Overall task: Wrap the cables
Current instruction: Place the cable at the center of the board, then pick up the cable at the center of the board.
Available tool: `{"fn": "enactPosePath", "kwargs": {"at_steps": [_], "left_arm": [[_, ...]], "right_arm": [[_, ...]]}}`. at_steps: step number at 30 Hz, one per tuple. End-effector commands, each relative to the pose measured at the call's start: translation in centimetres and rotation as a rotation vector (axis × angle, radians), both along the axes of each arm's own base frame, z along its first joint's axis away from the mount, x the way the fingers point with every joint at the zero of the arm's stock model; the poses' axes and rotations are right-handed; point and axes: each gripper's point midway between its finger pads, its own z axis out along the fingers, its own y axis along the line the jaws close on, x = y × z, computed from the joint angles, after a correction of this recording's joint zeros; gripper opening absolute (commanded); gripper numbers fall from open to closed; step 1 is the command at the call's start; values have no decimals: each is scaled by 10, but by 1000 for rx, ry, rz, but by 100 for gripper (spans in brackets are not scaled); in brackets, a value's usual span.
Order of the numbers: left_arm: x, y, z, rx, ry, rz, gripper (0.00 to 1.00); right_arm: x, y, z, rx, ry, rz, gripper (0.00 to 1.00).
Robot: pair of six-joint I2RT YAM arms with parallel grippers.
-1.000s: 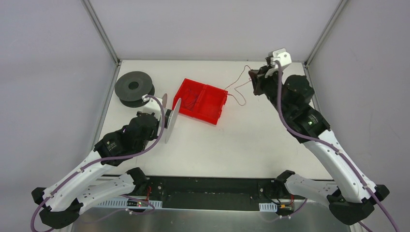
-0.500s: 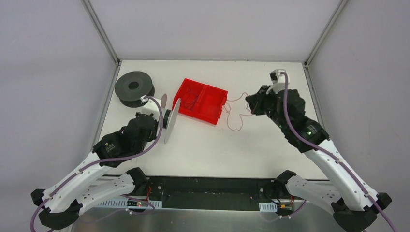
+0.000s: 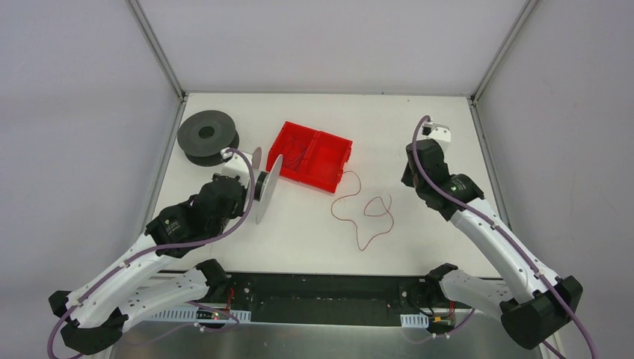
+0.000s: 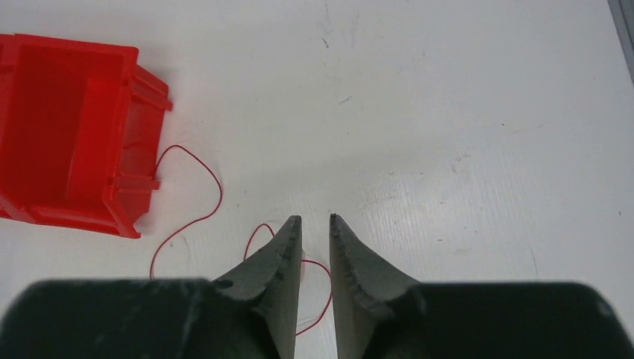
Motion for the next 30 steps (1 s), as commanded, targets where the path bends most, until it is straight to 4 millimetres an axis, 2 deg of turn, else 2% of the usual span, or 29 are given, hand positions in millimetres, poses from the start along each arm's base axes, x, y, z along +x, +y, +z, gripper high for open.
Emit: {"fn": "enactPosePath", "kwargs": {"at_steps": [1, 3, 4, 5, 8, 10, 14, 16, 20, 22, 24, 30], "left_arm": [[7, -5, 21, -83, -72, 12, 0], [7, -6, 20, -79, -69, 8, 0], [7, -6, 20, -79, -68, 7, 0], [7, -7, 19, -76, -65, 6, 0], [7, -7, 19, -76, -64, 5, 0], [7, -7, 18, -75, -64, 4, 0], [7, -8, 18, -74, -62, 2, 0], [7, -9, 18, -73, -58, -3, 0], [6, -10, 17, -76, -55, -10, 0], [6, -10, 17, -78, -56, -11, 0], [6, -11, 17, -77, -53, -16, 0], [6, -14, 15, -78, -43, -27, 0]], "right_arm": [[6, 16, 26, 91, -52, 39, 24], [6, 47, 19, 202, -69, 166, 27], [9, 57, 15, 248, -82, 189, 28], [10, 58, 7, 272, -76, 165, 29], [12, 43, -21, 304, -28, -30, 35], [5, 42, -38, 366, 18, -127, 37], [-15, 27, -71, 502, 64, -402, 35], [-21, 24, -82, 537, 62, -451, 36], [-25, 12, -88, 488, 18, -426, 39], [-24, 13, -88, 479, -12, -364, 40], [-25, 16, -98, 483, -19, -319, 40], [-32, 17, -113, 477, -13, -275, 43]]}}
